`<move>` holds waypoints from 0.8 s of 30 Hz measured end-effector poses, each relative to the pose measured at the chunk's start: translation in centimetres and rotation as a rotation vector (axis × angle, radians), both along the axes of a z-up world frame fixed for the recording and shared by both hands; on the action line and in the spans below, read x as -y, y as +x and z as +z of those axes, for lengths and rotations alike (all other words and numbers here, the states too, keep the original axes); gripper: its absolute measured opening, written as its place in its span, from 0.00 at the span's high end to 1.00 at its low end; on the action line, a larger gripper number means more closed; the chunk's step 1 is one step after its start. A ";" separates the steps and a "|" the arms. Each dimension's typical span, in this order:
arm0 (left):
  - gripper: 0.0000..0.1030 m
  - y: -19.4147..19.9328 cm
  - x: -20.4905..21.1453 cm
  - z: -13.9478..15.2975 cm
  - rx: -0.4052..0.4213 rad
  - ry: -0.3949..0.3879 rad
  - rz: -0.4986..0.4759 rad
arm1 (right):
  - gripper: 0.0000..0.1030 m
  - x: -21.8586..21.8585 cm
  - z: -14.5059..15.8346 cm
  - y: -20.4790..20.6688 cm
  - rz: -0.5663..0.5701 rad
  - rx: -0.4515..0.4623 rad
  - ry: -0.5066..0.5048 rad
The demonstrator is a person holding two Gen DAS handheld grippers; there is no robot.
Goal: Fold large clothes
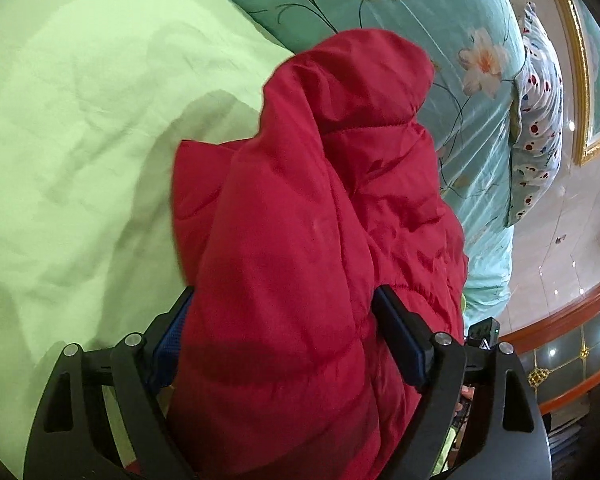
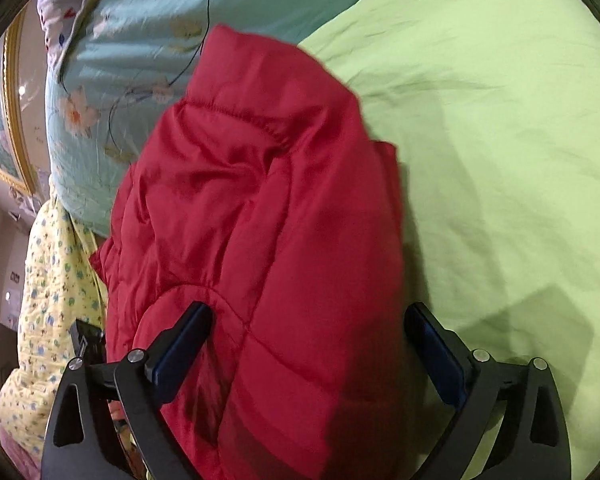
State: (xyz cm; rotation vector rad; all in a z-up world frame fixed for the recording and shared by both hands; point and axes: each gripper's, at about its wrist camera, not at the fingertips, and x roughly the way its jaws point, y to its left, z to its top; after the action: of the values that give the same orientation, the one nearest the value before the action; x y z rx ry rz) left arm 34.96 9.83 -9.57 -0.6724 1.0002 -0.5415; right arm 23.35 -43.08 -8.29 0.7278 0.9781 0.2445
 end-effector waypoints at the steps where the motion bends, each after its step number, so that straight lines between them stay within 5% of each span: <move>1: 0.16 0.1 0.3 0.1 0.007 0.010 -0.004 | 0.06 -0.5 -0.2 0.4 0.036 -0.008 0.017; 3: 0.23 0.0 0.5 0.2 0.023 0.035 -0.010 | 0.08 -1.5 -0.1 0.7 0.073 -0.009 -0.016; 5: 0.37 -0.5 0.6 0.6 0.046 0.046 -0.018 | 0.18 -1.8 0.2 0.4 0.079 0.004 -0.020; 10: 0.52 -2.1 0.9 2.2 0.097 0.080 -0.028 | 0.50 -1.9 1.8 -1.3 0.063 0.037 -0.002; 24: 0.59 -10.1 0.1 6.6 0.184 0.111 -0.078 | 0.61 -4.1 5.1 -8.3 0.114 0.058 -0.025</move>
State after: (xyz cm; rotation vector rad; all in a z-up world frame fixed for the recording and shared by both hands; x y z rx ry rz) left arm 24.86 9.71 -2.93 -0.4780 0.8794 -0.6004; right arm 15.06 -38.94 -3.22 0.6395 0.9672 0.3509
